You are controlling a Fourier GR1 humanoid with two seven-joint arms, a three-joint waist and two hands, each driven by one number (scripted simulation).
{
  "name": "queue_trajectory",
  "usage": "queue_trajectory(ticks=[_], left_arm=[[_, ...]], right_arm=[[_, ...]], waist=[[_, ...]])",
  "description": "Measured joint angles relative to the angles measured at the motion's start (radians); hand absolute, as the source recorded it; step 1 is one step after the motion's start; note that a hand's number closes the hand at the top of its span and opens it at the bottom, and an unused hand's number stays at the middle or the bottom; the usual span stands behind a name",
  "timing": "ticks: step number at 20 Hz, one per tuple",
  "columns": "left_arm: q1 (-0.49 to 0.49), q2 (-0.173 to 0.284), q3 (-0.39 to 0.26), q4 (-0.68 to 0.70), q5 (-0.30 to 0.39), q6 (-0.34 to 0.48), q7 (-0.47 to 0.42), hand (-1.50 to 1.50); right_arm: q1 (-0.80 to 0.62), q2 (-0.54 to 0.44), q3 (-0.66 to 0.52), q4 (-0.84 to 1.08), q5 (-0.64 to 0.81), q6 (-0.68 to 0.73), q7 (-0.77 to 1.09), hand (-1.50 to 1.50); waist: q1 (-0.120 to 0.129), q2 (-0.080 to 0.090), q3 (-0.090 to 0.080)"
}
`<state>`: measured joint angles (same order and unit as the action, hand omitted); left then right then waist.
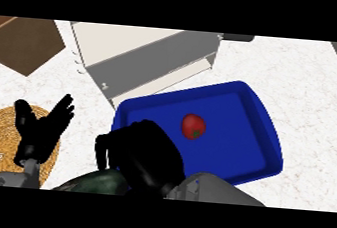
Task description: Pick the eggplant from the tray and place it in the tiered shelf
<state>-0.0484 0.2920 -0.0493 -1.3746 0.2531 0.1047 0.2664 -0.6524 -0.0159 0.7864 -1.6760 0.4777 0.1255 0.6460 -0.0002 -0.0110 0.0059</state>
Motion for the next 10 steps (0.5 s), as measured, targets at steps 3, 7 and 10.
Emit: queue_trajectory(ticks=[3, 7, 10], left_arm=[[0.008, -0.003, 0.006, -0.001, 0.000, -0.002, -0.009, 0.00], [0.014, 0.000, 0.014, -0.003, 0.001, -0.017, -0.021, 0.00], [0.011, 0.002, 0.022, 0.001, 0.005, -0.029, -0.017, 0.00]], right_arm=[[-0.049, 0.003, -0.060, -0.134, 0.017, 0.022, 0.097, 1.50], [-0.159, 0.009, -0.194, -0.251, -0.014, 0.104, 0.238, 1.50], [-0.250, 0.008, -0.310, -0.282, -0.056, 0.151, 0.297, 1.50]], waist=[[-0.006, -0.001, -0.001], [-0.006, 0.001, -0.001], [-0.003, 0.002, -0.002]])
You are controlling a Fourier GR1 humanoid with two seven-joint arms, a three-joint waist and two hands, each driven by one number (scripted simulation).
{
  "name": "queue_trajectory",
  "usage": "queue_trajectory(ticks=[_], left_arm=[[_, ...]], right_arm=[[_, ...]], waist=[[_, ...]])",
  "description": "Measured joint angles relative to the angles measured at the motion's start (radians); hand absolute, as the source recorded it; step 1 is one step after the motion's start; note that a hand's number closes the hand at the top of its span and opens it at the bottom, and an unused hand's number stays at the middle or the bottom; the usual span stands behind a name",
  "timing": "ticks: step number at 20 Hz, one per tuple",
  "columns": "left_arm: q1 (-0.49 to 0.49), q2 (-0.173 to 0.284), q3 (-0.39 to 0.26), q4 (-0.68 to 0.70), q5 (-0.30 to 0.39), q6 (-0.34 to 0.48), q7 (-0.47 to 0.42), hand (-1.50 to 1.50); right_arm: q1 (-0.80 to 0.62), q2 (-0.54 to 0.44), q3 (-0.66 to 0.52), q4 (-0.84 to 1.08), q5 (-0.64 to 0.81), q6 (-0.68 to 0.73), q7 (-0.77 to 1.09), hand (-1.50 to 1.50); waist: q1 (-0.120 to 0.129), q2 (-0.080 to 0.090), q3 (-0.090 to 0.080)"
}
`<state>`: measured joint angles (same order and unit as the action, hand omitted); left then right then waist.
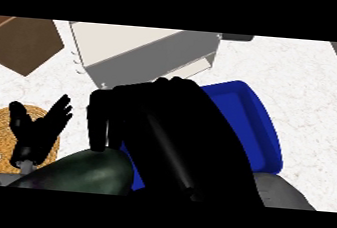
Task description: Pick the eggplant from the tray and place it in the tiered shelf
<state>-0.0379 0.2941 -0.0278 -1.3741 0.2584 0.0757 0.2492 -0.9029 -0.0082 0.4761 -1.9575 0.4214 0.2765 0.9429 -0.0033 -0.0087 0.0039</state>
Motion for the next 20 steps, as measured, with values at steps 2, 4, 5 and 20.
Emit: queue_trajectory(ticks=[2, 4, 5, 20], left_arm=[[-0.006, -0.009, -0.004, 0.007, -0.010, 0.005, -0.001, 0.00], [-0.009, -0.011, -0.002, 0.007, -0.010, 0.002, 0.000, 0.00], [-0.011, -0.015, -0.002, 0.013, -0.015, 0.003, -0.009, 0.00], [-0.023, -0.034, 0.001, -0.004, -0.043, 0.001, 0.014, 0.00]], right_arm=[[-0.071, -0.001, -0.073, 0.017, -0.026, 0.020, 0.014, 1.50], [-0.142, -0.004, -0.150, 0.072, -0.044, 0.031, 0.009, 1.50], [-0.169, -0.010, -0.185, 0.094, -0.057, 0.038, 0.007, 1.50], [-0.507, -0.104, -0.462, 0.620, -0.054, 0.041, -0.197, 1.50]], waist=[[0.002, 0.001, 0.001], [0.005, 0.002, 0.001], [0.006, 0.002, 0.001], [0.021, 0.009, -0.001]])
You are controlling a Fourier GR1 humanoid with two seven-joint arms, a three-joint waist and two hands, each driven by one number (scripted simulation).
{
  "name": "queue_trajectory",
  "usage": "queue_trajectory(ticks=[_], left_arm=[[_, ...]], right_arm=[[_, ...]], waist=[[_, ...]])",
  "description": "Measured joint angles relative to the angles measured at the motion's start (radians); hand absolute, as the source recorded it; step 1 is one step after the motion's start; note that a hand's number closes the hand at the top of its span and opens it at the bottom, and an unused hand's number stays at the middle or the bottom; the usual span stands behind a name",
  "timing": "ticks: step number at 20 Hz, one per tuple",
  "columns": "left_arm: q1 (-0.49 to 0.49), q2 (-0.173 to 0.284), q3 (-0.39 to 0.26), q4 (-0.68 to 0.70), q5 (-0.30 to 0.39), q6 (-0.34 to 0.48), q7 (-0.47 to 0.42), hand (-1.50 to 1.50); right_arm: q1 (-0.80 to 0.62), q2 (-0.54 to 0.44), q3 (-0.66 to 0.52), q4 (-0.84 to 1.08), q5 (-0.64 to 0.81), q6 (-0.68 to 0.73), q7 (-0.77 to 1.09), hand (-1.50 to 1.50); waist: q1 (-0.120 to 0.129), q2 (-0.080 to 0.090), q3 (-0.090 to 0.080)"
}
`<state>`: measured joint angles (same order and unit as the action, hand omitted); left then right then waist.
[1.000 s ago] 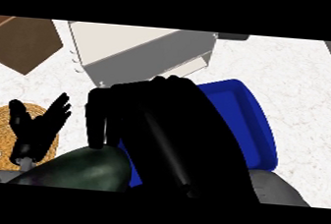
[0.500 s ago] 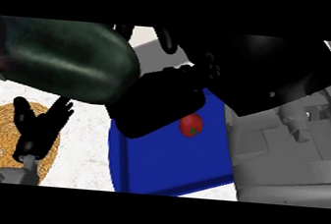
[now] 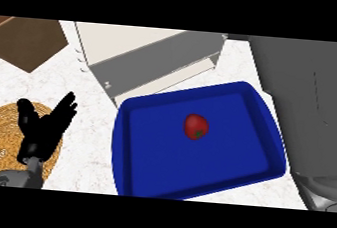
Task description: Pick the eggplant from the tray and place it in the tiered shelf
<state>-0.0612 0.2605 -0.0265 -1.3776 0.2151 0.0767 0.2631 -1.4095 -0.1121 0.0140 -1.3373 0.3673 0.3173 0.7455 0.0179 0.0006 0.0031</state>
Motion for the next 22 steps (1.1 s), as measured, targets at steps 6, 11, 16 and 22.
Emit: queue_trajectory(ticks=[6, 11, 16, 22], left_arm=[[-0.003, -0.005, 0.007, 0.016, -0.002, -0.019, -0.025, 0.00], [0.000, -0.001, 0.017, 0.001, 0.006, -0.031, -0.006, 0.00], [0.000, -0.008, 0.014, 0.001, -0.008, -0.032, -0.015, 0.00], [-0.010, -0.011, 0.013, 0.000, -0.016, -0.033, 0.008, 0.00]], right_arm=[[-0.057, -0.029, -0.003, 0.219, 0.026, 0.019, -0.175, 1.50], [-0.093, -0.013, 0.012, 0.369, 0.079, -0.028, -0.285, 1.50], [-0.131, -0.003, 0.005, 0.528, 0.125, -0.096, -0.393, 1.50], [-0.170, 0.017, -0.004, 0.683, 0.174, -0.190, -0.504, 1.50]], waist=[[0.005, 0.002, 0.001], [0.007, 0.002, 0.000], [0.013, 0.005, 0.000], [0.016, 0.007, 0.000]])
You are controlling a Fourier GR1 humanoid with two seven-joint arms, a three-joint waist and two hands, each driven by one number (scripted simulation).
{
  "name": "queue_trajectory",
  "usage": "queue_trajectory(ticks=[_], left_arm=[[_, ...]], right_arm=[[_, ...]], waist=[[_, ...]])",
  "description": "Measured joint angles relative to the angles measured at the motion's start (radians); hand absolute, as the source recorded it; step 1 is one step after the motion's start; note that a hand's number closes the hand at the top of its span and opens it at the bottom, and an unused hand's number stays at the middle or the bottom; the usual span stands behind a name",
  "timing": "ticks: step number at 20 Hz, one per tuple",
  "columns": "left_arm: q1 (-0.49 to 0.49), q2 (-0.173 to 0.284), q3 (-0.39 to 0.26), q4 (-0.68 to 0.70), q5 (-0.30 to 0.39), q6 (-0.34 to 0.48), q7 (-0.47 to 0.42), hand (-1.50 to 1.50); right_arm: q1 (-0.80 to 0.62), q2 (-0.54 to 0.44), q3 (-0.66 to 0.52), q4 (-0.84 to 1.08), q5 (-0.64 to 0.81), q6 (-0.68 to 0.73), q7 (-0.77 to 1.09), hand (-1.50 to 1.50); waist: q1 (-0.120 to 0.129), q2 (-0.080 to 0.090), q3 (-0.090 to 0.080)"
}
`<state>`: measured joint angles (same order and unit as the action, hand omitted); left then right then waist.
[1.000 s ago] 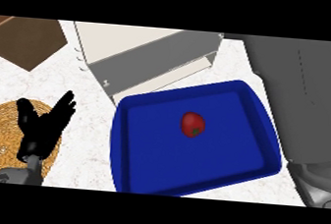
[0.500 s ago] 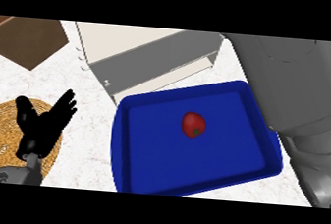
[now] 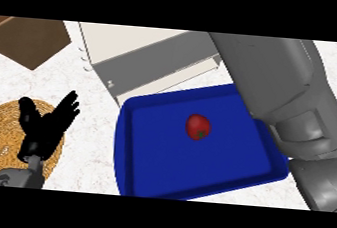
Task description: Pick the eggplant from the tray and place it in the tiered shelf
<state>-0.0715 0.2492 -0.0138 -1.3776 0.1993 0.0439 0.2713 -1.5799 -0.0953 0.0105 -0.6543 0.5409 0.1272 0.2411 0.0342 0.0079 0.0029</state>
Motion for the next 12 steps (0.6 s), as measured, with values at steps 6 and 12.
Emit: queue_trajectory(ticks=[6, 12], left_arm=[[0.000, -0.007, 0.003, -0.010, -0.004, 0.002, 0.008, 0.00], [0.000, -0.010, 0.010, -0.011, -0.008, 0.001, 0.019, 0.00]], right_arm=[[-0.049, 0.004, -0.033, 0.123, 0.006, -0.041, -0.094, 1.50], [-0.080, -0.002, -0.042, 0.197, 0.022, -0.044, -0.161, 1.50]], waist=[[0.004, 0.001, -0.001], [0.001, 0.000, 0.000]])
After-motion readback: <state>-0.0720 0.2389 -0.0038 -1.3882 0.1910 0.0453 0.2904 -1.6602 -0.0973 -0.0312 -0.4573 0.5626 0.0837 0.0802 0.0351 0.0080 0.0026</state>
